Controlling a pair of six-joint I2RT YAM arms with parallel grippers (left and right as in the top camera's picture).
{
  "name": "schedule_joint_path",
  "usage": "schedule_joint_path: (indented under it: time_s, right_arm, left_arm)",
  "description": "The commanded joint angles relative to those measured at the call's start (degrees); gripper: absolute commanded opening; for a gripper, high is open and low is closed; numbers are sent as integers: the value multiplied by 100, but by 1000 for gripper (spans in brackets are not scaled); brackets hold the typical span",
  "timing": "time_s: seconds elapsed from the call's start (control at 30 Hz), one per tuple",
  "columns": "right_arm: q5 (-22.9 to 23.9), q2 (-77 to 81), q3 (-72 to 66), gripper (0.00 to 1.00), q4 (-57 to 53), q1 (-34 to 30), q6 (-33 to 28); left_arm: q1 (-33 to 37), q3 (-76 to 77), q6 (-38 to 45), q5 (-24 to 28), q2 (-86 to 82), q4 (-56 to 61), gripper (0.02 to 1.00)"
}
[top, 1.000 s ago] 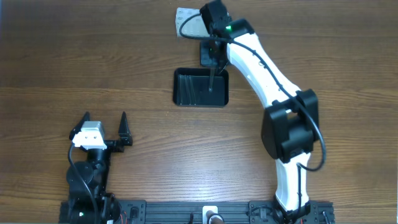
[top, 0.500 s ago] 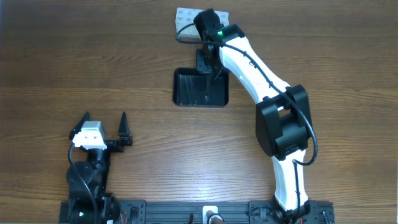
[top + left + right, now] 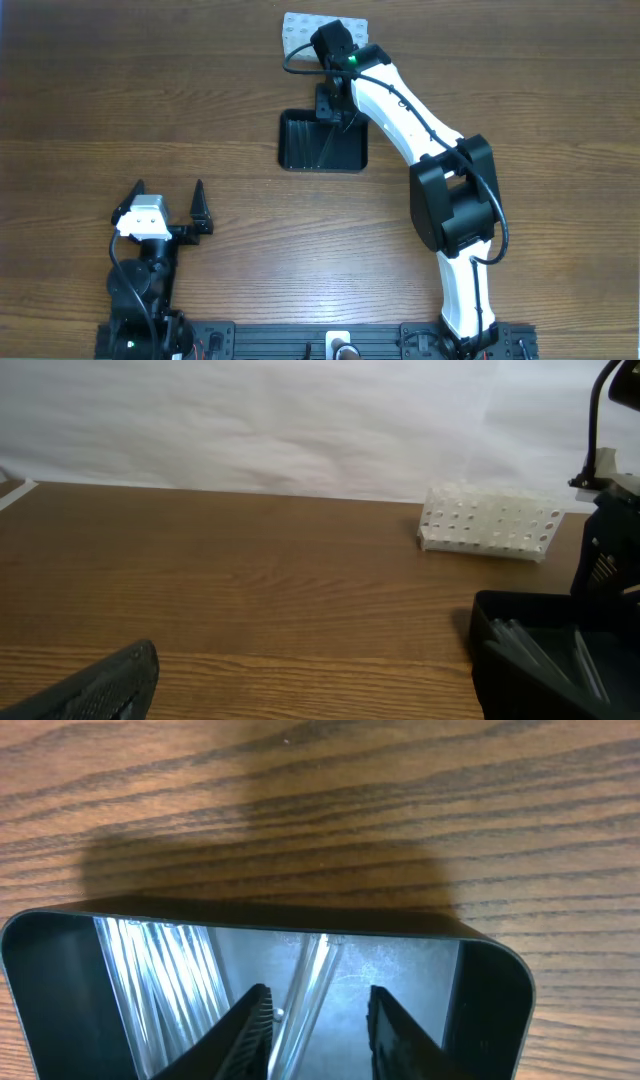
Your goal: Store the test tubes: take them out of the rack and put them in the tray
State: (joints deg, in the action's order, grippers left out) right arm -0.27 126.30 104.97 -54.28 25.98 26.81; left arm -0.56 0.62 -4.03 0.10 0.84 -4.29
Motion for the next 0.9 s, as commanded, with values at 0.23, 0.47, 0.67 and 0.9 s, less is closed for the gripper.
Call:
schedule_joint_path:
  time_s: [0.23, 0.47, 0.67, 0.9]
  right_arm:
    - [1322, -1484, -39, 665, 494, -197, -715]
    - [1646, -3032, -470, 812, 1641, -887, -1989]
    - [1644, -5248, -2761, 904, 2979, -1541, -2291]
    - [1646, -7597, -5455, 993, 3976, -1853, -2579]
  left_arm:
    - [35, -28, 81, 76, -46, -7, 1000]
    - [35, -28, 83, 76, -46, -7, 1000]
    - [35, -28, 83, 76, -46, -7, 1000]
    - [35, -28, 83, 76, -46, -7, 1000]
